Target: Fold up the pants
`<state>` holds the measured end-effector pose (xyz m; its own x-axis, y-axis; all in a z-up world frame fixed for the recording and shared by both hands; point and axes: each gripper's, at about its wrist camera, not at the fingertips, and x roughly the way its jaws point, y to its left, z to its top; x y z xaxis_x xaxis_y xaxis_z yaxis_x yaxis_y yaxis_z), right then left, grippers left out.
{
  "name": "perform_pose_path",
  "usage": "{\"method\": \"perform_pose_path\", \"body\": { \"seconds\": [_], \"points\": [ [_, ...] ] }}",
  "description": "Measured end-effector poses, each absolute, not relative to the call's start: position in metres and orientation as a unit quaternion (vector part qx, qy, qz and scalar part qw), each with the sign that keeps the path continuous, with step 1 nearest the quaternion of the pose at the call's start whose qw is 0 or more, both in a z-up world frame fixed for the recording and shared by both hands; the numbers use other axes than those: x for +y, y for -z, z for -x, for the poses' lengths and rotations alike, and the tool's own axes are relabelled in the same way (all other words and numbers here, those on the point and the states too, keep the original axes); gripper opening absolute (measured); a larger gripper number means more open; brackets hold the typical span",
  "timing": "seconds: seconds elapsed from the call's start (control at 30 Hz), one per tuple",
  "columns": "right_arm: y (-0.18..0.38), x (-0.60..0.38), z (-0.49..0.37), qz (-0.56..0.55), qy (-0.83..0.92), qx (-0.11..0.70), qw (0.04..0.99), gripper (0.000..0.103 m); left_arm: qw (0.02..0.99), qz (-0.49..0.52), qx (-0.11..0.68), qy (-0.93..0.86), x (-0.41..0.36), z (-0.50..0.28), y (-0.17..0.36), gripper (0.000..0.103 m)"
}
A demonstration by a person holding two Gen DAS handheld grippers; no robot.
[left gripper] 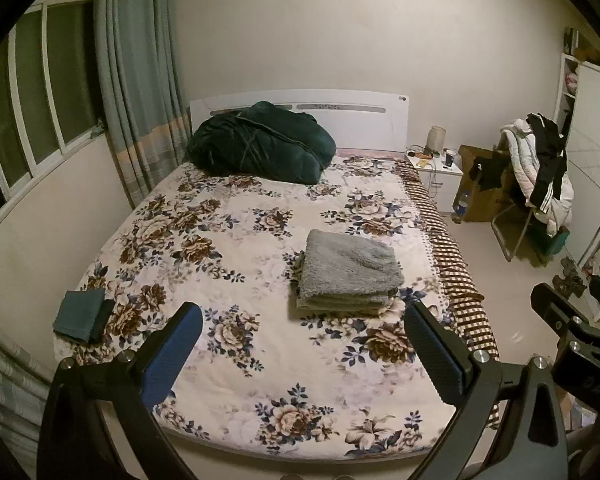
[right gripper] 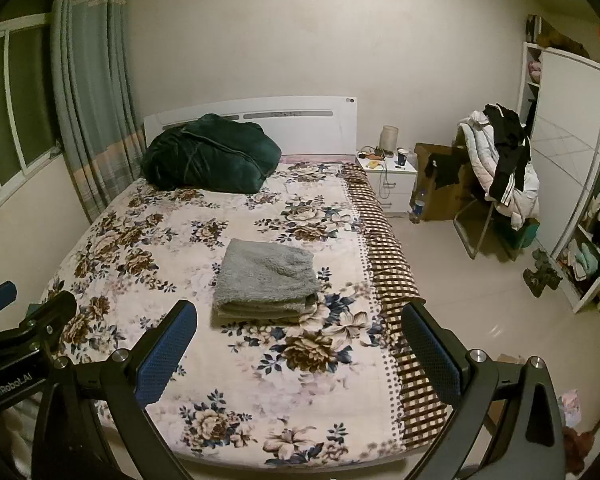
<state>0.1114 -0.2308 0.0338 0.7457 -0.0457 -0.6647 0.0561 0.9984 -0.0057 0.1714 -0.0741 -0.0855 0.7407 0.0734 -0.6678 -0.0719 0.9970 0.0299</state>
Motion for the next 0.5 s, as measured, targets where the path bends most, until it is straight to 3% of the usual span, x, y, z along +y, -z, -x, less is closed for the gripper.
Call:
{"method": "perform_pose_path", "body": {
  "seconds": [0.5],
  "points": [
    [-0.0319,-0.2271,-0.1082,-0.01,0.03,0.355,0.934,0.103,0.934,-0.002,0.356,-0.039,-0.0724,-0.1696,0.0852,0.103]
  ]
}}
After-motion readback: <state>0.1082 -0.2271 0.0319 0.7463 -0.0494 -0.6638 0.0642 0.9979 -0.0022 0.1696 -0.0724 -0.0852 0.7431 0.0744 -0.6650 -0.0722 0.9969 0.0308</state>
